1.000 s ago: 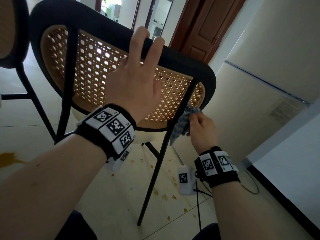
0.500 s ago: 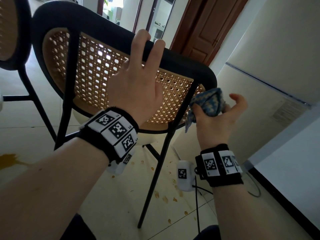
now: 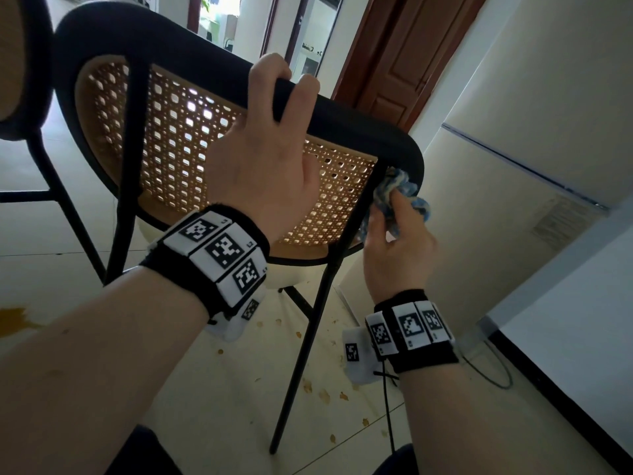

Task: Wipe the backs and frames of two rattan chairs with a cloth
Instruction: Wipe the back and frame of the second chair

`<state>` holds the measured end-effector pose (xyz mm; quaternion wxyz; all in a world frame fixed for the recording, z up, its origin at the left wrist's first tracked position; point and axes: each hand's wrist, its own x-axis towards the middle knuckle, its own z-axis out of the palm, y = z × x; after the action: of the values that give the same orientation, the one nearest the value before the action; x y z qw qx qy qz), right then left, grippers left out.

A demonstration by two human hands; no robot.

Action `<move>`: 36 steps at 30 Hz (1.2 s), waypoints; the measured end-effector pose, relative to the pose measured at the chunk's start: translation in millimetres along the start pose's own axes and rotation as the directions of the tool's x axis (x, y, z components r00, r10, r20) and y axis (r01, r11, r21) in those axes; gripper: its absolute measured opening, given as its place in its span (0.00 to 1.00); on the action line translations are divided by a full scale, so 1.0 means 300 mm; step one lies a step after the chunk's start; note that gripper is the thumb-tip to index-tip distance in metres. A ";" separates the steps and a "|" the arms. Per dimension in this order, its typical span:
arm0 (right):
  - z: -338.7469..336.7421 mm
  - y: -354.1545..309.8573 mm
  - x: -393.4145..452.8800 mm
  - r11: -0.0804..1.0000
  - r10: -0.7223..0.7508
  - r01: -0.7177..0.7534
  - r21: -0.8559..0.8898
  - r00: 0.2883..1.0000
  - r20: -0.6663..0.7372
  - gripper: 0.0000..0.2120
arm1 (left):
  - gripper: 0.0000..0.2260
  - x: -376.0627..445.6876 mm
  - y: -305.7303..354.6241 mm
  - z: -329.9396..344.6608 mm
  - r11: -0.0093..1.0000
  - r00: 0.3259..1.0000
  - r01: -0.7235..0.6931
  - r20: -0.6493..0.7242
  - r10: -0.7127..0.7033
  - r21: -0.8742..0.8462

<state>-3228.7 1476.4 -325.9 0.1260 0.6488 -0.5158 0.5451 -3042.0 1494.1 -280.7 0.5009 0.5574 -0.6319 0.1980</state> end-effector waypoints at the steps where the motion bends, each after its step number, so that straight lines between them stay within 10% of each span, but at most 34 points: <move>1: 0.004 0.009 0.003 0.999 0.020 -0.018 -0.035 0.999 0.038 0.14 | 0.23 0.001 0.000 0.002 1.000 1.000 -0.002 -0.005 0.002 0.004; 9: 0.043 0.068 -0.012 0.970 0.206 -0.170 -0.171 0.952 0.226 0.11 | 0.24 -0.005 -0.007 0.011 1.000 1.000 -0.009 -0.029 0.010 0.017; 17: 0.029 0.097 -0.009 0.886 0.377 -0.443 0.137 0.861 0.343 0.07 | 0.25 -0.011 0.005 0.015 1.000 1.000 0.017 -0.021 -0.017 -0.007; 22: -0.037 0.017 0.020 0.926 0.185 -0.172 0.337 0.983 -0.006 0.08 | 0.27 -0.010 0.003 0.016 1.000 0.999 0.019 -0.033 -0.019 -0.001; 27: -0.066 -0.092 0.098 0.920 0.066 0.058 0.388 0.952 -0.299 0.14 | 0.27 -0.012 0.008 0.027 0.999 0.998 0.033 -0.046 -0.033 -0.002; 36: 0.022 -0.168 0.173 0.953 -0.135 0.165 0.256 0.982 -0.134 0.11 | 0.27 -0.012 0.005 0.039 0.999 0.998 0.034 -0.061 -0.033 0.005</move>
<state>-3190.8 1466.0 -264.6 0.1084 0.6647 -0.3792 0.6345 -3048.5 1487.0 -288.1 0.5215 0.5631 -0.6063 0.2083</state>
